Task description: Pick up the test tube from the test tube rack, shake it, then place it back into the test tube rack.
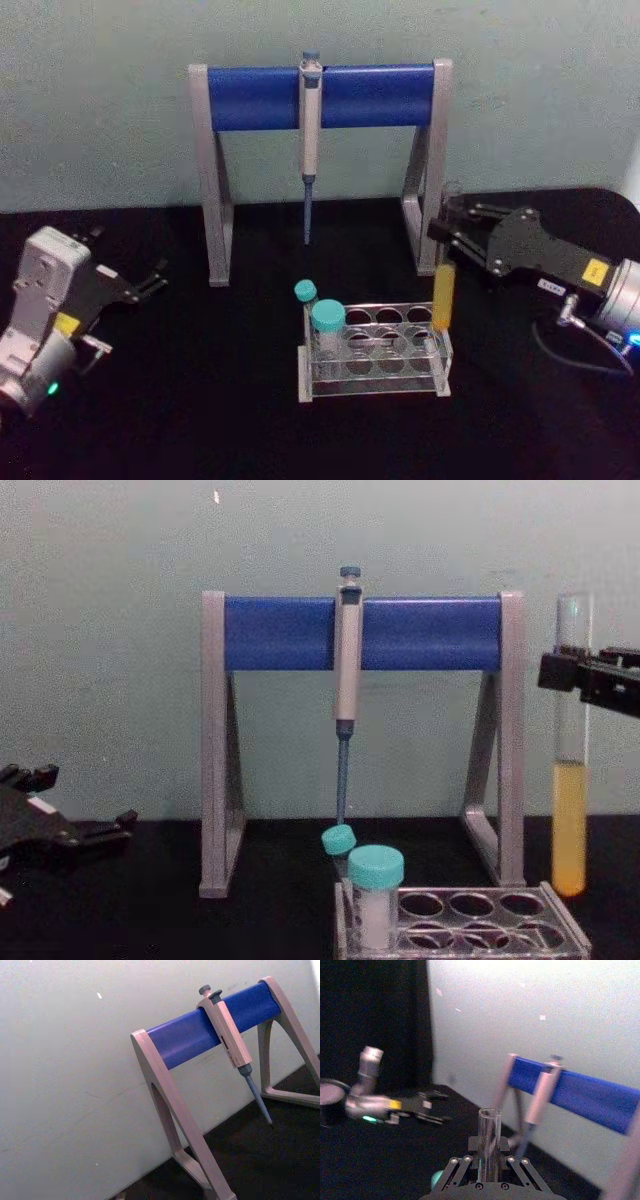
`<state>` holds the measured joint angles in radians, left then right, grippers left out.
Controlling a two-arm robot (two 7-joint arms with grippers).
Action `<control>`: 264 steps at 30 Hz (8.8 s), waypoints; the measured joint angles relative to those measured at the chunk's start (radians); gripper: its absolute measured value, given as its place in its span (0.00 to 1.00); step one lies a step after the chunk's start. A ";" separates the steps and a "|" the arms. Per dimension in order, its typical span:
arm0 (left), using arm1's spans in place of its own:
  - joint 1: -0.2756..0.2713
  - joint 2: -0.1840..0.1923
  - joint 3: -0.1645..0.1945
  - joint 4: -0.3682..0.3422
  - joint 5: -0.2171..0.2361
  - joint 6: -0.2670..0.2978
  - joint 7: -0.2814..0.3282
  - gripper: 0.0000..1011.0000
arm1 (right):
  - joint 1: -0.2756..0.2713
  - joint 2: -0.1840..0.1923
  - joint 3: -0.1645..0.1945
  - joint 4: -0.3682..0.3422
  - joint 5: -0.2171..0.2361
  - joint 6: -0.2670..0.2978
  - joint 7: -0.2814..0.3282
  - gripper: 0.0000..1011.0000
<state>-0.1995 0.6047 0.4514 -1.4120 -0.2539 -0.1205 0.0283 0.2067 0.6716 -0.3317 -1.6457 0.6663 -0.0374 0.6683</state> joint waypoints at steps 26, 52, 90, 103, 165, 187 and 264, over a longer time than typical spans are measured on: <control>0.000 0.000 0.000 0.000 0.000 0.000 0.000 0.99 | 0.072 -0.184 -0.025 0.088 -0.197 -0.107 -0.122 0.23; 0.000 0.000 0.000 0.000 0.000 0.000 0.000 0.99 | 0.070 -0.137 -0.060 0.120 -0.074 -0.131 0.001 0.23; 0.000 0.000 0.000 0.000 0.000 0.000 0.000 0.99 | 0.096 -0.202 -0.078 0.238 -0.129 -0.136 -0.021 0.23; 0.000 0.000 0.000 0.000 0.000 0.000 0.000 0.99 | 0.109 -0.212 -0.087 0.277 -0.120 -0.125 -0.008 0.23; 0.000 0.000 0.000 0.000 0.000 0.000 0.000 0.99 | 0.151 -0.220 -0.140 0.351 -0.154 -0.060 -0.008 0.23; 0.000 0.000 0.000 0.000 0.000 0.000 0.000 0.99 | 0.151 -0.220 -0.141 0.348 -0.158 -0.060 -0.010 0.23; 0.000 0.000 0.000 0.000 0.000 0.000 0.000 0.99 | -0.016 -0.317 0.038 0.134 -0.425 0.221 -0.623 0.99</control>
<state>-0.1996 0.6047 0.4514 -1.4120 -0.2539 -0.1205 0.0283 0.1904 0.3541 -0.2941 -1.5119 0.2414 0.1831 0.0450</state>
